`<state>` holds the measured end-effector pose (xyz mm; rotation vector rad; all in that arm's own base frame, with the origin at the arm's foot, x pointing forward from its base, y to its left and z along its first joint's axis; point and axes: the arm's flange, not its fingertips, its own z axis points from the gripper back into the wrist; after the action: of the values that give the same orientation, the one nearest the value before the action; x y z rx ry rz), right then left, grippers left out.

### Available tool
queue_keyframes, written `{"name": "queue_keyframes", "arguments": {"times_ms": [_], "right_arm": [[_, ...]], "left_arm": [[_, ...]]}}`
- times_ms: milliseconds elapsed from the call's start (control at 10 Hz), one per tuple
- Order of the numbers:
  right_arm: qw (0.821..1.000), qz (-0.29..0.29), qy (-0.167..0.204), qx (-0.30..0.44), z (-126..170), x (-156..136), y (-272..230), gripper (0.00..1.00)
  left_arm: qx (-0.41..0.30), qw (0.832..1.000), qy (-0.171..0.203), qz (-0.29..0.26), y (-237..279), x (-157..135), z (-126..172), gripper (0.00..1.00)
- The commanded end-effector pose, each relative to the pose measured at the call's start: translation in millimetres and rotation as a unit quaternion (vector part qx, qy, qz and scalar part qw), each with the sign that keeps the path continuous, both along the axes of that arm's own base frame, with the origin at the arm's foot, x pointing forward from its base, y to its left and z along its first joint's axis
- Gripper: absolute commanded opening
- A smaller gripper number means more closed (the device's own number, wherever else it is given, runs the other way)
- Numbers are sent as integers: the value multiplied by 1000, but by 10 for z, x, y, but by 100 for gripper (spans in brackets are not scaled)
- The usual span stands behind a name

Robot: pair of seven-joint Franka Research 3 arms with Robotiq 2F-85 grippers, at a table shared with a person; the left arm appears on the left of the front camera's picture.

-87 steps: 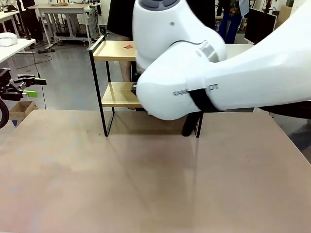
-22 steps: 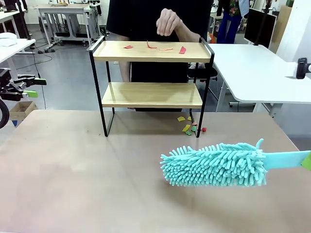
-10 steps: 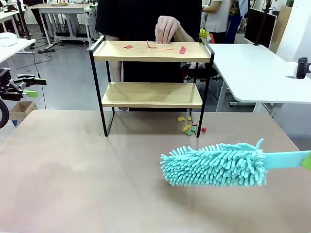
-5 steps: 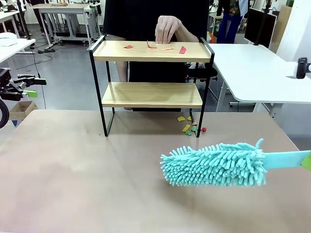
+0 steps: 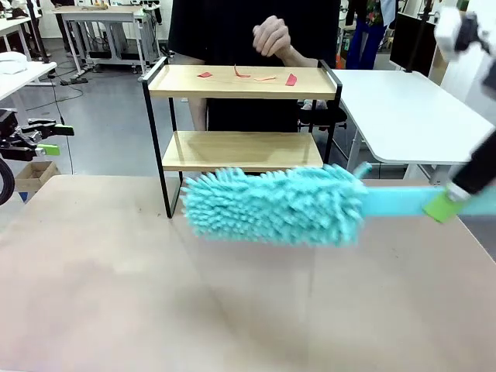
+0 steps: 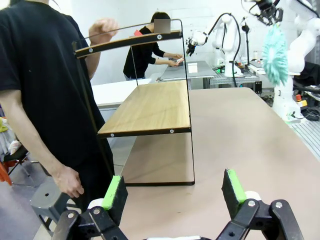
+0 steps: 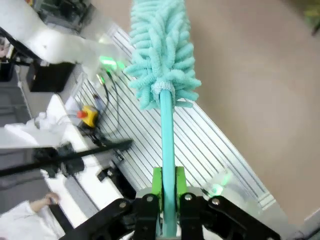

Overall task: Clean the shelf.
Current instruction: Clean the specific section of the Shelf indicated by the human with the Duster.

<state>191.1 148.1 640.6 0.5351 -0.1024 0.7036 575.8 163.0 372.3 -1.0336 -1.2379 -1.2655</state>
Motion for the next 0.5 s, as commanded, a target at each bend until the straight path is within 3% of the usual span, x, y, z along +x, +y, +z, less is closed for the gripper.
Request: {"name": "queue_keyframes", "arguments": {"times_ms": [0,200,400], "right_arm": [[998,-36,-34,50,266,24,346,14],[991,-80,-46,94,517,18,794,14],[978,-147,-91,113,669,10,1267,14]], "left_arm": [[4,1000,-4,-4,-5,-26,23,100],[4,1000,-4,-4,-5,-26,23,100],[4,1000,-4,-4,-5,-26,23,100]]}}
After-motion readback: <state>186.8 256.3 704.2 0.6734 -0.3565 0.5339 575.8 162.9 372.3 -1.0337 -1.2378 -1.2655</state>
